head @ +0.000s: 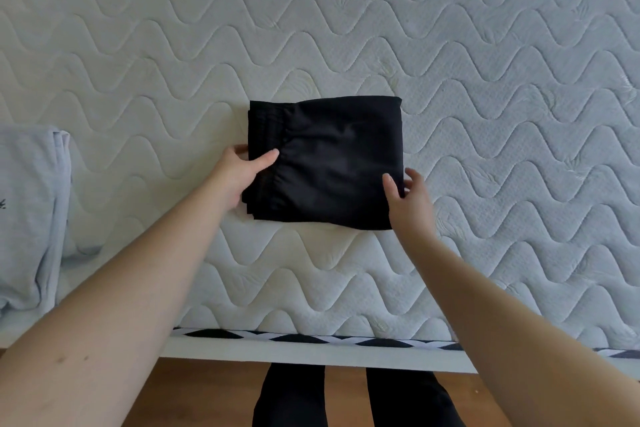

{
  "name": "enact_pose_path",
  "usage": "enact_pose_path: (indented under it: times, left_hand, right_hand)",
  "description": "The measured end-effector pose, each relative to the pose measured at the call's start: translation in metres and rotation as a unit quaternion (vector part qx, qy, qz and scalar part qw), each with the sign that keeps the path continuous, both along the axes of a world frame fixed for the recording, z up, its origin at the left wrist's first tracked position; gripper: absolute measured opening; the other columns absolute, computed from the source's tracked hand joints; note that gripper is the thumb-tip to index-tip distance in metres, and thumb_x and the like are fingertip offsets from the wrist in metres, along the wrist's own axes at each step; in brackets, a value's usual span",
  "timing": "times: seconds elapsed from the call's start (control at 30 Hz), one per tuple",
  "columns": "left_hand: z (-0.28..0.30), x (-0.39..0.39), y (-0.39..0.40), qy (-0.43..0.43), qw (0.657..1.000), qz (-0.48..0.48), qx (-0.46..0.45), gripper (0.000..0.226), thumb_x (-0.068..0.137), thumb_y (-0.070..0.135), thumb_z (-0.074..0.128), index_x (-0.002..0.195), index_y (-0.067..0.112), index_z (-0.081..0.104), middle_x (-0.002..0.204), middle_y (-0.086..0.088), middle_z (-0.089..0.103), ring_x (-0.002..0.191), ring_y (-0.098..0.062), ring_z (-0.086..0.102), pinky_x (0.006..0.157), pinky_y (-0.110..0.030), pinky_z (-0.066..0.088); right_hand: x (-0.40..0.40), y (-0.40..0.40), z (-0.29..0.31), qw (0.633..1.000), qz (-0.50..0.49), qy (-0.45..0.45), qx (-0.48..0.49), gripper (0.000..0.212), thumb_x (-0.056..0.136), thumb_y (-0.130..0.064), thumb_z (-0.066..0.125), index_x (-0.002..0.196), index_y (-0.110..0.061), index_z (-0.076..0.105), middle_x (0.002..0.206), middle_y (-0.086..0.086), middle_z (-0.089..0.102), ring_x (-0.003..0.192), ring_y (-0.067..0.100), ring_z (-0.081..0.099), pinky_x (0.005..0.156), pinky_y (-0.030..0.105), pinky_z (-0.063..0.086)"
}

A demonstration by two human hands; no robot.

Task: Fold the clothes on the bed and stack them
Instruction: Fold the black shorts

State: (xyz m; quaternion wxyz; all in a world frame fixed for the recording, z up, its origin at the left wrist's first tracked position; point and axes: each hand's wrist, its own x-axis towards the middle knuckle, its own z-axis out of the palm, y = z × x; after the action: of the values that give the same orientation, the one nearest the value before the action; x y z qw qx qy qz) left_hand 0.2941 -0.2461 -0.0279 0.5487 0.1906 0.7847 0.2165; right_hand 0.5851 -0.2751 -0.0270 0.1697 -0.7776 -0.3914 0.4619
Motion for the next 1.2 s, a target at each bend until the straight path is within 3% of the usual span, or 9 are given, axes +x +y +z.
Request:
enact_pose_path:
  times: [0.1,0.2,0.3,0.43,0.6,0.7,0.83,1.03,1.2]
  left_hand:
    - [0.001,-0.003,0.003,-0.074,0.993,-0.089,-0.010,0.035,0.078,0.036,0.080,0.108,0.030,0.062,0.110,0.010,0.068,0.097,-0.003,0.062,0.072,-0.020,0.045]
    - [0.000,0.005,-0.004,-0.061,0.993,-0.087,0.042,0.042,0.082,0.029,0.076,0.120,0.030,0.058,0.116,0.008,0.066,0.101,-0.006,0.062,0.081,-0.023,0.047]
    - [0.003,0.012,-0.015,-0.029,0.993,-0.067,0.093,0.038,0.084,0.031,0.071,0.118,0.036,0.054,0.117,0.008,0.065,0.110,-0.016,0.061,0.099,-0.038,0.048]
    - [0.027,0.015,-0.037,-0.015,0.991,-0.047,0.121,0.030,0.082,0.040,0.065,0.108,0.047,0.054,0.107,0.019,0.065,0.105,-0.011,0.062,0.096,-0.038,0.049]
    - [0.094,0.003,-0.066,-0.112,0.984,0.011,0.136,0.026,0.087,0.028,0.069,0.101,0.050,0.063,0.103,0.016,0.072,0.096,-0.009,0.070,0.081,-0.035,0.056]
    - [0.142,-0.005,-0.084,-0.168,0.975,0.027,0.141,0.029,0.088,0.023,0.070,0.106,0.044,0.063,0.106,0.010,0.073,0.098,-0.014,0.071,0.071,-0.030,0.058]
    - [0.209,-0.017,-0.102,-0.204,0.965,0.011,0.165,0.038,0.084,0.022,0.072,0.116,0.040,0.061,0.113,0.007,0.071,0.103,-0.017,0.069,0.074,-0.030,0.058]
    - [0.292,-0.029,-0.123,-0.175,0.959,-0.070,0.212,0.034,0.089,0.019,0.069,0.117,0.034,0.060,0.103,0.013,0.073,0.098,-0.012,0.070,0.072,-0.022,0.056]
    - [0.338,-0.034,-0.154,-0.131,0.954,-0.109,0.248,0.042,0.073,0.038,0.080,0.110,0.043,0.062,0.108,0.011,0.071,0.102,-0.012,0.069,0.080,-0.027,0.056]
  right_hand:
    - [0.003,0.028,-0.002,0.999,0.033,-0.005,-0.002,0.061,0.087,-0.060,0.058,0.136,-0.025,0.045,0.107,-0.014,0.057,0.095,0.008,0.056,0.067,0.018,0.040]
    - [0.005,0.047,0.001,0.998,0.063,0.013,-0.014,0.054,0.086,-0.061,0.059,0.127,-0.026,0.051,0.103,-0.014,0.061,0.091,0.008,0.061,0.064,0.019,0.041]
    - [0.006,0.051,0.006,0.995,0.096,0.019,0.010,0.041,0.092,-0.052,0.058,0.122,-0.026,0.052,0.100,-0.014,0.063,0.091,0.003,0.060,0.064,0.019,0.043]
    - [0.011,0.042,0.029,0.991,0.113,0.015,0.064,0.030,0.095,-0.046,0.056,0.119,-0.029,0.055,0.100,-0.014,0.066,0.091,0.004,0.063,0.071,0.022,0.046]
    - [0.014,0.018,0.093,0.989,0.115,0.043,0.084,0.021,0.093,-0.048,0.056,0.114,-0.046,0.053,0.098,-0.027,0.066,0.089,-0.011,0.062,0.071,0.014,0.045]
    - [0.014,-0.001,0.141,0.988,0.098,0.079,0.093,0.029,0.092,-0.050,0.057,0.121,-0.047,0.054,0.106,-0.024,0.067,0.095,-0.008,0.063,0.078,0.018,0.050]
    - [0.009,-0.032,0.203,0.981,0.062,0.128,0.128,0.027,0.094,-0.043,0.057,0.122,-0.043,0.057,0.112,-0.016,0.068,0.101,0.001,0.065,0.085,0.027,0.053]
    - [-0.005,-0.089,0.279,0.969,0.009,0.179,0.168,0.018,0.096,-0.037,0.057,0.105,-0.052,0.060,0.104,-0.014,0.071,0.094,0.004,0.069,0.073,0.020,0.056]
    - [-0.006,-0.133,0.315,0.962,-0.009,0.203,0.183,0.022,0.095,-0.042,0.057,0.116,-0.044,0.058,0.110,-0.008,0.071,0.098,0.011,0.070,0.081,0.034,0.057]
